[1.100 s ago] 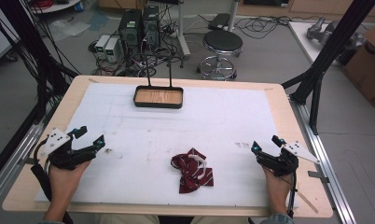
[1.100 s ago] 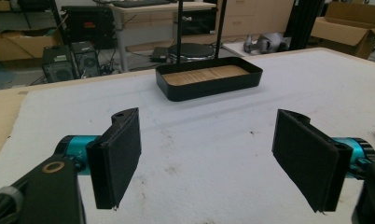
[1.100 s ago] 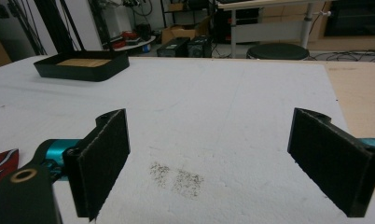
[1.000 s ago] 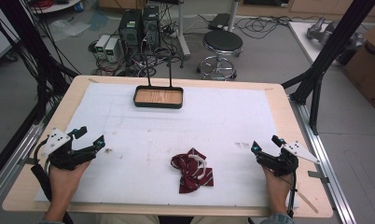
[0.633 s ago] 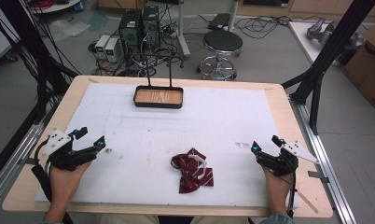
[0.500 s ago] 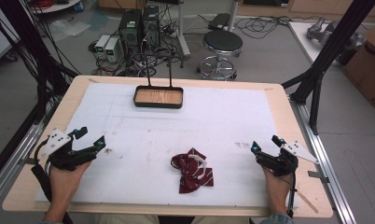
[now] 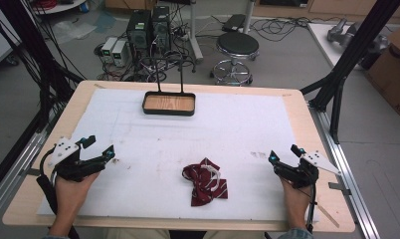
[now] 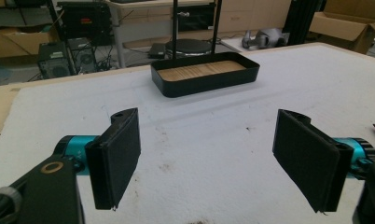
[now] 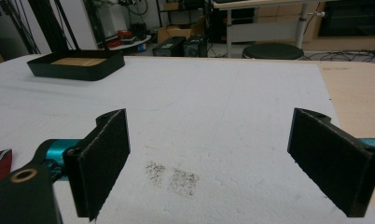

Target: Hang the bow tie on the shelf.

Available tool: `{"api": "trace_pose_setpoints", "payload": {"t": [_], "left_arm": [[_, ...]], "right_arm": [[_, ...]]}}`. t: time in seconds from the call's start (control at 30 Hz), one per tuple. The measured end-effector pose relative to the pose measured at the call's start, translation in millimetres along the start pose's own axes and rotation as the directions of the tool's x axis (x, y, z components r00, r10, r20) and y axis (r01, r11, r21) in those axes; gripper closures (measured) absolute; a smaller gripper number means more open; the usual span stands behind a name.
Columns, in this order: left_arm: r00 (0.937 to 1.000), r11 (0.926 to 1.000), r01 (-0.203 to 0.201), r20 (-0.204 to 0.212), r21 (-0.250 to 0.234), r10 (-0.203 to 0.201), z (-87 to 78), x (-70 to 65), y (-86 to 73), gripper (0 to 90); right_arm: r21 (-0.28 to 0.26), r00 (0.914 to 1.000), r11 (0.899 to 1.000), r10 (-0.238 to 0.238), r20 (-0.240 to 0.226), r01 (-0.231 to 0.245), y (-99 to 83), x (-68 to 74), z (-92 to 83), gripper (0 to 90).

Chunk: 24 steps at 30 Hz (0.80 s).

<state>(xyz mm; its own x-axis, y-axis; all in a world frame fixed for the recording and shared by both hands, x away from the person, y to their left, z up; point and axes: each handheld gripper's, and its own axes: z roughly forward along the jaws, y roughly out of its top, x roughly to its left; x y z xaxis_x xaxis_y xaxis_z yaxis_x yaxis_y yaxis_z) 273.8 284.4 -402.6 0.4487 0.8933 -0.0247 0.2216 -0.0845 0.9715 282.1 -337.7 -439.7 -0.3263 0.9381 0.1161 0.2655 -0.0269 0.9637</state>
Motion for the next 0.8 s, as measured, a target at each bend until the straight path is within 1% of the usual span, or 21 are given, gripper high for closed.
{"api": "trace_pose_setpoints", "payload": {"t": [0.13,0.2,0.27,0.3,0.33,0.37,0.4,0.43,0.47,0.5,0.57,0.6,0.63,0.7,0.73,0.77,0.8], "left_arm": [[1.0,1.0,-0.007,0.004,0.002,0.007,-0.4,-0.3,1.0,23.8],[1.0,1.0,-0.002,0.0,-0.007,0.002,-0.8,1.0,2.4,23.7],[1.0,1.0,-0.002,-0.001,-0.003,0.002,-0.9,1.4,2.4,23.7],[1.0,1.0,0.001,-0.001,-0.003,-0.001,-0.5,1.2,2.0,23.8],[1.0,1.0,0.0,-0.001,0.0,0.0,0.0,1.2,1.7,23.8],[1.0,1.0,-0.001,0.002,0.004,0.001,0.9,1.0,1.2,23.8],[1.0,1.0,-0.003,0.003,0.008,0.003,1.3,0.9,1.1,23.8],[1.0,0.9999,-0.005,0.003,0.011,0.005,2.5,0.4,1.1,23.7],[1.0,0.9999,-0.005,0.003,0.011,0.005,2.5,0.4,1.1,23.7],[1.0,0.9999,-0.005,0.005,0.012,0.005,4.0,0.2,1.4,23.7],[0.9999,0.9999,-0.004,0.009,0.011,0.004,5.2,-0.3,1.1,23.7],[0.9999,0.9999,-0.004,0.009,0.011,0.004,5.2,-0.3,1.1,23.7],[0.9999,0.9999,-0.003,0.013,0.011,0.003,5.6,-0.8,1.0,23.7],[0.9999,1.0,-0.006,0.016,0.007,0.006,5.6,-1.3,2.0,23.7],[0.9999,1.0,-0.006,0.016,0.007,0.006,5.6,-1.3,2.0,23.7],[0.9999,1.0,-0.006,0.015,0.001,0.006,5.5,-1.1,2.4,23.7],[0.9999,1.0,-0.006,0.015,0.001,0.006,5.5,-1.1,2.4,23.7]], "right_arm": [[-0.005,1.0,1.0,-0.006,0.003,0.006,0.4,0.6,-0.3,13.1],[-0.009,0.9999,1.0,-0.011,0.002,0.011,0.8,1.2,-1.0,13.4],[-0.004,0.9999,1.0,-0.009,-0.009,0.009,0.8,4.1,-2.7,13.4],[-0.001,0.9997,1.0,-0.012,-0.021,0.012,0.5,8.0,-3.9,13.4],[-0.001,0.9997,1.0,-0.012,-0.021,0.012,0.5,8.0,-3.9,13.4],[-0.002,0.9986,1.0,-0.03,-0.043,0.03,1.9,15.9,-4.7,13.4],[-0.002,0.9986,1.0,-0.03,-0.043,0.03,1.9,15.9,-4.7,13.4],[-0.002,0.9973,0.999,-0.038,-0.063,0.038,3.6,25.8,-4.7,13.4],[-0.002,0.9973,0.999,-0.038,-0.063,0.038,3.6,25.8,-4.7,13.4],[0.006,0.9953,0.999,-0.045,-0.086,0.046,4.1,35.9,-3.8,13.3],[0.017,0.9931,0.998,-0.054,-0.104,0.056,3.4,48.4,-3.3,13.4],[0.017,0.9931,0.998,-0.054,-0.104,0.056,3.4,48.4,-3.3,13.4],[0.03,0.9897,0.998,-0.049,-0.135,0.054,2.4,61.4,-2.6,13.4],[0.038,0.9856,0.997,-0.059,-0.159,0.065,2.0,74.8,-1.4,13.4],[0.041,0.9833,0.997,-0.064,-0.17,0.072,1.9,79.2,-0.9,13.4],[0.041,0.9788,0.996,-0.073,-0.191,0.083,1.3,86.9,0.2,13.4],[0.044,0.9771,0.995,-0.075,-0.199,0.086,0.9,91.9,0.4,13.4]]}}
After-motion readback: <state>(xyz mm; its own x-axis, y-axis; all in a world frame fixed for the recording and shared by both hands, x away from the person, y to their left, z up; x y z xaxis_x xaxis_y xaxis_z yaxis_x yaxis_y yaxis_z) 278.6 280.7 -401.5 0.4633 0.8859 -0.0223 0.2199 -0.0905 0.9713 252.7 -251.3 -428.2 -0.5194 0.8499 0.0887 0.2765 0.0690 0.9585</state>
